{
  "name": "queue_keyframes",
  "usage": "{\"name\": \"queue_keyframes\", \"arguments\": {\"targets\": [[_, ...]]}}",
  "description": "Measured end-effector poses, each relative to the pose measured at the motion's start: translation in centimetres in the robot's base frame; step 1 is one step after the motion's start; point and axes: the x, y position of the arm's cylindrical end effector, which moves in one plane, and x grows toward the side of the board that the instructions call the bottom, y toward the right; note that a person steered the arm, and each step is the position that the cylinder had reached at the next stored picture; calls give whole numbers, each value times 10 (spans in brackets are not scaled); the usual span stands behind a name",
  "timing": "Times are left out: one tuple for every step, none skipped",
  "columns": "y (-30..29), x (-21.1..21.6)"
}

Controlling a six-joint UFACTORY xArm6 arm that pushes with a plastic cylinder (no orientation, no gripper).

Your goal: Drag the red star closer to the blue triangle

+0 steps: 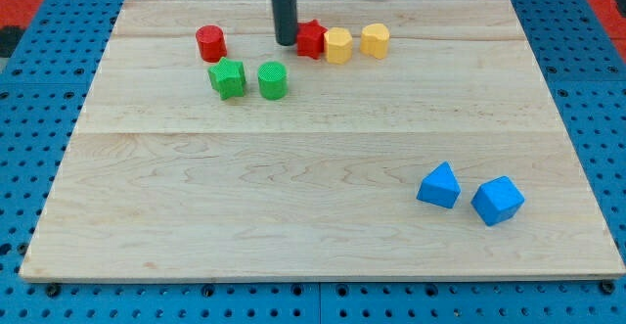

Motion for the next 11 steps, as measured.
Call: {"name": "queue_keyframes", "arguments": {"targets": [[9, 0], [-5, -29], [40, -11], [74, 20], [101, 45], [117, 48], [130, 77], [131, 126], [95, 89], [137, 80], [157, 112]]}}
